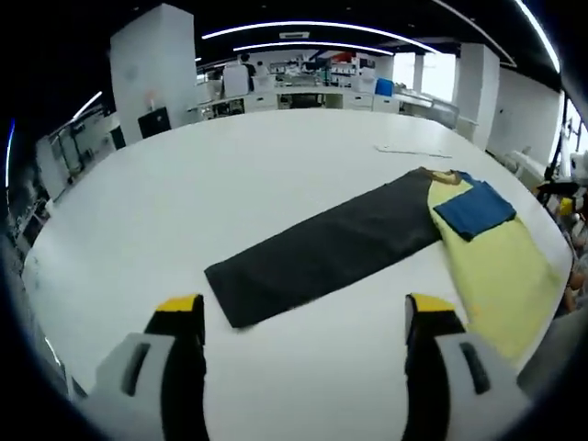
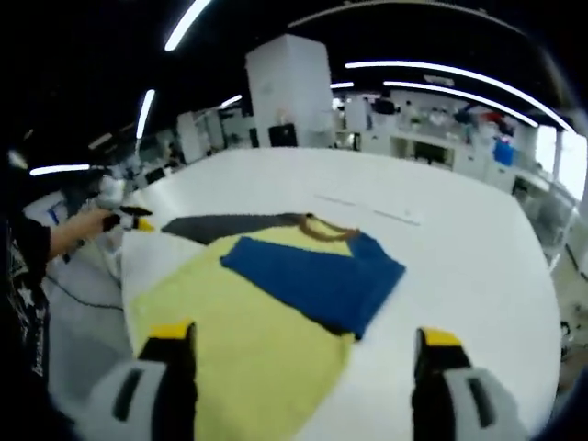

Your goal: Fold the garment on the visible template until the final outline fits inside the template.

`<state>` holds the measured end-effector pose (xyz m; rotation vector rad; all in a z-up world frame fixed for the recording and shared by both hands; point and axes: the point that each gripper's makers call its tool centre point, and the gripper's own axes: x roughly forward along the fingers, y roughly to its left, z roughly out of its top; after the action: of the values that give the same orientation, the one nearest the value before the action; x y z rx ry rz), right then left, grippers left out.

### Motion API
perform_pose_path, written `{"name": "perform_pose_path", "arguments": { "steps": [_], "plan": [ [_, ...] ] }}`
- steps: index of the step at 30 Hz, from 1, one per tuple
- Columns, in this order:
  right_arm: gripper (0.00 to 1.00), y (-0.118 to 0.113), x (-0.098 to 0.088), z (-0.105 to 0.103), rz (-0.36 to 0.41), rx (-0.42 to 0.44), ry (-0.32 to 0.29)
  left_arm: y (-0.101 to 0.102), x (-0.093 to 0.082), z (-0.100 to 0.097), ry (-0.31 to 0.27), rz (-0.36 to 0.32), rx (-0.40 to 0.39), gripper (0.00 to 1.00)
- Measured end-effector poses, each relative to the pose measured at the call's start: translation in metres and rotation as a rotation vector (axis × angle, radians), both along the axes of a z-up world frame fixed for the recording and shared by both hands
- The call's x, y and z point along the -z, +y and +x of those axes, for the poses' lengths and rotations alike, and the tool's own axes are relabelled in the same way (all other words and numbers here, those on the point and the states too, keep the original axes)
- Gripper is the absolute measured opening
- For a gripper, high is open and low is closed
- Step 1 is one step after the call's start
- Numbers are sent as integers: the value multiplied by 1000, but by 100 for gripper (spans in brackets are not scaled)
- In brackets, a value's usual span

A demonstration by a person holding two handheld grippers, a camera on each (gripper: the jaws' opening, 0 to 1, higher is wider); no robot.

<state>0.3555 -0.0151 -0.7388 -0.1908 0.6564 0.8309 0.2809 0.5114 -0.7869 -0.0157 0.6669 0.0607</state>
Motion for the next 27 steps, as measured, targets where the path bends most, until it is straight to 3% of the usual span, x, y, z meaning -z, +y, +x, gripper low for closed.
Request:
{"name": "perform_pose_path", "arguments": {
  "steps": [8, 16, 27],
  "plan": [
    [99, 0, -7, -23, -2, -38, -23, 32, 17, 5, 10, 11, -82, 69],
    [99, -5, -10, -35, 2, -45, -38, 43, 32, 4, 38, -6, -123, 52],
    [99, -9, -5, -41, -13, -32, -53, 56, 49, -4, 49, -92, -251, 35]
  ]
}}
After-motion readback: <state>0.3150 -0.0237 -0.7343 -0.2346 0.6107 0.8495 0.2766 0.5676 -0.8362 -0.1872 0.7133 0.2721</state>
